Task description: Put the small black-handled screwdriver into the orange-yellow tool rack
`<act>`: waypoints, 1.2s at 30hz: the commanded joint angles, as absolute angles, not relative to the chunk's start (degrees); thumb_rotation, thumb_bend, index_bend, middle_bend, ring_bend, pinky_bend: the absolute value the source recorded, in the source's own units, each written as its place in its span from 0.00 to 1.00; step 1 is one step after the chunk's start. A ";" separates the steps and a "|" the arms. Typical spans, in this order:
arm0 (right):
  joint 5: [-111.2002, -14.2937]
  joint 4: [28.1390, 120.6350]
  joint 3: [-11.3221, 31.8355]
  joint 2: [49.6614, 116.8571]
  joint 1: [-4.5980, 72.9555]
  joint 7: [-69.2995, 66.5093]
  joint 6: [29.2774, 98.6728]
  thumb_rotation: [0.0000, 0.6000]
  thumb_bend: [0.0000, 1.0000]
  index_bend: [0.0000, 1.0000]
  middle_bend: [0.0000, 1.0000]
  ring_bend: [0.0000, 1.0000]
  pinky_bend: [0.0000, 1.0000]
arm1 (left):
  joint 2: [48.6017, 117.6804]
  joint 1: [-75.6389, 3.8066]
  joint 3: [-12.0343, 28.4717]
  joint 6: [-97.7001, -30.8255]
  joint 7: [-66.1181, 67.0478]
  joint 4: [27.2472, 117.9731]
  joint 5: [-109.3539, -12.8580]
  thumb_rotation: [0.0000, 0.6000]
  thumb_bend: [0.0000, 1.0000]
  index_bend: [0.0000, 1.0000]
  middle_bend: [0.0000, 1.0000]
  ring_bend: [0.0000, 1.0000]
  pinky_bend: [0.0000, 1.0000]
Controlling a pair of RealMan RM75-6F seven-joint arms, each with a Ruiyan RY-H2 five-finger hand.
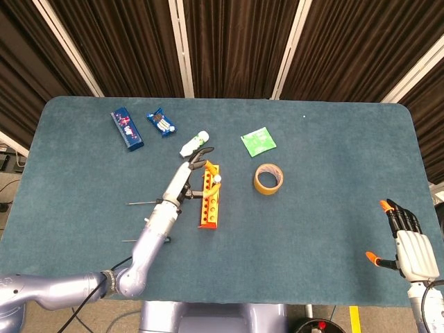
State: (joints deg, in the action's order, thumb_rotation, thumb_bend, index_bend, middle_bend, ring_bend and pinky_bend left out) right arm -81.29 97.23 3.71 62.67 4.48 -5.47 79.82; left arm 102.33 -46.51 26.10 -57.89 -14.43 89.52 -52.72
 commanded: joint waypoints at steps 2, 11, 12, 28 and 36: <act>-81.19 97.24 3.73 62.67 4.49 -5.43 79.77 1.00 0.05 0.01 0.00 0.00 0.00 | 102.60 -46.20 25.53 -57.34 -14.83 88.41 -53.18 1.00 0.47 0.59 0.07 0.00 0.01; -80.96 97.37 3.79 62.65 4.54 -5.31 79.59 1.00 0.05 0.00 0.00 0.00 0.00 | 103.25 -46.36 24.83 -55.80 -15.10 85.30 -54.17 1.00 0.47 0.59 0.08 0.00 0.01; -80.96 97.39 3.79 62.65 4.53 -5.35 79.59 1.00 0.05 0.00 0.00 0.00 0.00 | 103.38 -46.44 24.81 -55.63 -15.15 84.95 -54.29 1.00 0.47 0.59 0.08 0.00 0.01; -80.80 97.56 3.88 62.54 4.53 -5.72 79.52 1.00 0.05 0.01 0.00 0.00 0.00 | 104.75 -46.80 24.73 -53.92 -15.98 82.17 -55.31 1.00 0.47 0.59 0.08 0.00 0.02; -80.62 97.63 3.85 62.55 4.47 -5.95 79.41 1.00 0.05 0.00 0.00 0.00 0.00 | 104.63 -46.47 24.35 -53.21 -16.71 81.21 -56.16 1.00 0.46 0.59 0.08 0.00 0.02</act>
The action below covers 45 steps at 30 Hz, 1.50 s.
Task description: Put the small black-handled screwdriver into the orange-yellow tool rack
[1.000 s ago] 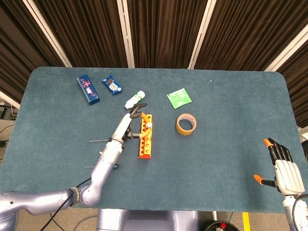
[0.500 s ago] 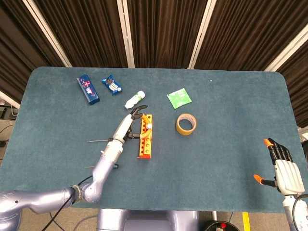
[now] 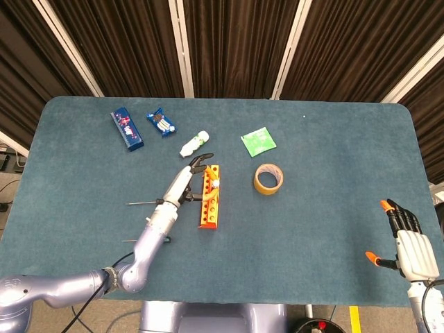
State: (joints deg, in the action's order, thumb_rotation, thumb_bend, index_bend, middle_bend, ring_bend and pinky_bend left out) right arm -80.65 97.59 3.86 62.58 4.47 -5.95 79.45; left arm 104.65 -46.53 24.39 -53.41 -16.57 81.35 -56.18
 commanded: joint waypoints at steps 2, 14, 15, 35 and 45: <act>-80.50 97.75 3.91 62.53 4.47 -6.05 79.38 1.00 0.05 0.00 0.00 0.00 0.00 | 104.53 -46.40 24.36 -52.61 -17.10 81.11 -55.96 1.00 0.46 0.59 0.08 0.00 0.02; -80.48 97.85 3.91 62.48 4.44 -6.02 79.37 1.00 0.05 0.01 0.00 0.00 0.00 | 103.96 -45.56 23.68 -52.75 -16.86 81.55 -56.78 1.00 0.38 0.56 0.07 0.00 0.01; -80.52 97.85 3.91 62.49 4.44 -6.01 79.40 1.00 0.05 0.01 0.00 0.00 0.00 | 103.78 -45.54 23.64 -52.80 -16.73 81.69 -57.04 1.00 0.34 0.53 0.06 0.00 0.01; -82.32 96.15 3.79 62.94 4.54 -5.66 80.41 1.00 0.05 0.01 0.00 0.00 0.00 | 92.58 -42.05 21.51 -60.65 -4.17 93.97 -61.38 1.00 0.09 0.00 0.00 0.00 0.00; -84.03 94.74 3.17 63.47 4.56 -3.33 81.16 1.00 0.05 0.01 0.00 0.00 0.00 | 74.39 -29.39 8.30 -75.64 17.75 107.67 -70.15 1.00 0.10 0.00 0.00 0.00 0.00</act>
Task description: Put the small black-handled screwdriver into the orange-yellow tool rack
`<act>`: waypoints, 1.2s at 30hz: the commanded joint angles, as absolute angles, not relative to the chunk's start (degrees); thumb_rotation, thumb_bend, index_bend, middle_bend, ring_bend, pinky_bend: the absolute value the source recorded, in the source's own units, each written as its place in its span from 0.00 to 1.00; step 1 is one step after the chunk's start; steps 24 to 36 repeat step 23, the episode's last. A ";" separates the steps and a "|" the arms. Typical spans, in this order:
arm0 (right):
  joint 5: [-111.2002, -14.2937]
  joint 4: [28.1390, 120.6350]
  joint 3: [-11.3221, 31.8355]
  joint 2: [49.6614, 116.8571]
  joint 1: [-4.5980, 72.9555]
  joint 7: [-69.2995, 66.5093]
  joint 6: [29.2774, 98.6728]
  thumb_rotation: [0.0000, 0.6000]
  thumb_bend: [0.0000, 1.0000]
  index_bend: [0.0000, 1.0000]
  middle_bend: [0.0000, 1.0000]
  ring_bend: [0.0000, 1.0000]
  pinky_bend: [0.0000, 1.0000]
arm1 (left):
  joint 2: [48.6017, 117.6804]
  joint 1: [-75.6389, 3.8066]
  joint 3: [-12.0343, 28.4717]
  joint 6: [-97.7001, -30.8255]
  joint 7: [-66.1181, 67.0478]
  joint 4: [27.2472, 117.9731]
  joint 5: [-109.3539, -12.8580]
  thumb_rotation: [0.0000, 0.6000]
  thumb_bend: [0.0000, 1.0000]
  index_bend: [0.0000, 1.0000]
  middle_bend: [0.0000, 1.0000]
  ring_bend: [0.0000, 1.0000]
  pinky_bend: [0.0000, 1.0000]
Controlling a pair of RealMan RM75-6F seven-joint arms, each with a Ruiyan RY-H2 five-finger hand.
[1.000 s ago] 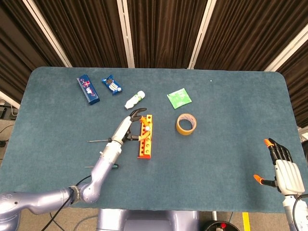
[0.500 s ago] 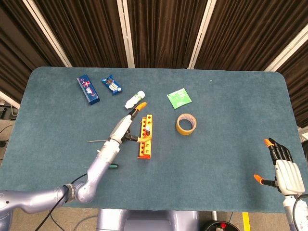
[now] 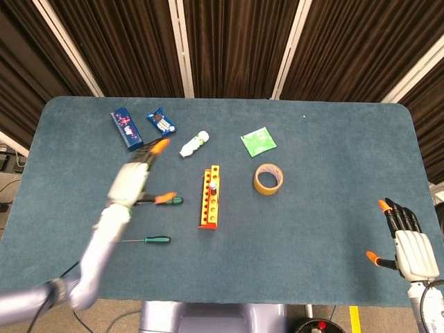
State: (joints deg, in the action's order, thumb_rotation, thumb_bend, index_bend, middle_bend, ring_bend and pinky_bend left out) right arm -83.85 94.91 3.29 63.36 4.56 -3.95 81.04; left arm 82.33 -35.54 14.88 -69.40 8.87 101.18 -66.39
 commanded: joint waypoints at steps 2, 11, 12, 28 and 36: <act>-84.08 94.71 3.06 63.55 4.51 -2.25 81.27 1.00 0.05 0.01 0.00 0.00 0.00 | 70.84 -26.35 5.17 -78.65 21.76 110.20 -71.51 1.00 0.10 0.00 0.00 0.00 0.00; -85.37 94.64 2.47 64.55 4.62 3.22 81.92 1.00 0.05 0.00 0.00 0.00 0.00 | 62.70 -11.45 -5.67 -92.19 21.51 106.63 -79.44 1.00 0.10 0.00 0.00 0.00 0.00; -85.45 94.40 2.45 64.70 4.73 3.49 81.82 1.00 0.05 0.00 0.00 0.00 0.00 | 62.58 -10.09 -6.38 -92.87 20.10 105.51 -79.83 1.00 0.10 0.00 0.00 0.00 0.00; -86.70 93.43 2.25 65.29 4.98 3.28 82.25 1.00 0.05 0.00 0.00 0.00 0.00 | 63.43 -6.19 -5.56 -95.26 13.19 98.72 -84.88 1.00 0.10 0.00 0.00 0.00 0.00; -86.70 93.43 2.25 65.29 4.98 3.28 82.25 1.00 0.05 0.00 0.00 0.00 0.00 | 63.43 -6.19 -5.56 -95.26 13.19 98.72 -84.88 1.00 0.10 0.00 0.00 0.00 0.00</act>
